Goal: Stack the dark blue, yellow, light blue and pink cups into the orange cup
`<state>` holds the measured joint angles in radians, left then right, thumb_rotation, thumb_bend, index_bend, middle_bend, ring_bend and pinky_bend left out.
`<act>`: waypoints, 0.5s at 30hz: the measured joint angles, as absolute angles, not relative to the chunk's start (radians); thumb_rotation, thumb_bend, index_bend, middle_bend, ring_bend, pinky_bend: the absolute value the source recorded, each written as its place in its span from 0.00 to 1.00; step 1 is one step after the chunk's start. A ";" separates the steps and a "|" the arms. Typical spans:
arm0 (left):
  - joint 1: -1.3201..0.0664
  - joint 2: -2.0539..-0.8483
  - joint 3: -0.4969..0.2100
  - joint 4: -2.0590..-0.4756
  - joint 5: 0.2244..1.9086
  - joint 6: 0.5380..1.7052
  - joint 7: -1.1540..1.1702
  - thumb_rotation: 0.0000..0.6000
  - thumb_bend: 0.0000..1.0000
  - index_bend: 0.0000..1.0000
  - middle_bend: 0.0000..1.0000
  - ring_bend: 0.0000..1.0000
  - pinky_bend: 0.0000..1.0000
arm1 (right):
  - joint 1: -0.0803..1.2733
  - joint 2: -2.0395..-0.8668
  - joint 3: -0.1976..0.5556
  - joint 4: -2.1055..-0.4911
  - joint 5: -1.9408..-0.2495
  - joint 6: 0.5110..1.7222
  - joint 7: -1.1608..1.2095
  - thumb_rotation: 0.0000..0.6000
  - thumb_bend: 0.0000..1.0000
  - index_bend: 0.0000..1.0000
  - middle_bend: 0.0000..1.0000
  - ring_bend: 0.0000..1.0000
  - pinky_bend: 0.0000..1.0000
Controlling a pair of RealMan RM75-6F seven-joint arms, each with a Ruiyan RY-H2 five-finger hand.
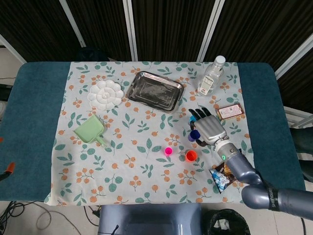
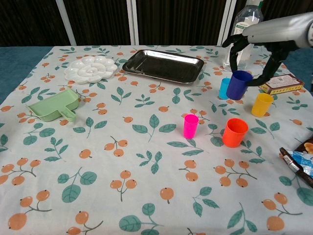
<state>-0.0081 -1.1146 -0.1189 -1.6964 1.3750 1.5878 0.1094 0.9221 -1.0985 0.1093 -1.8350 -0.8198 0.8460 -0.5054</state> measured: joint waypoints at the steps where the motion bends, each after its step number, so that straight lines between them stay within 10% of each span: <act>1: -0.008 -1.115 -0.118 -1.697 1.376 1.588 0.111 1.00 0.22 0.21 0.12 0.00 0.00 | 0.914 -1.067 0.103 -1.872 -0.836 0.845 -0.503 1.00 0.41 0.49 0.00 0.05 0.05; 15: -0.008 -1.116 -0.119 -1.698 1.373 1.588 0.111 1.00 0.22 0.21 0.12 0.00 0.00 | 0.811 -1.044 0.045 -1.987 -1.011 0.959 -0.503 1.00 0.41 0.49 0.00 0.05 0.05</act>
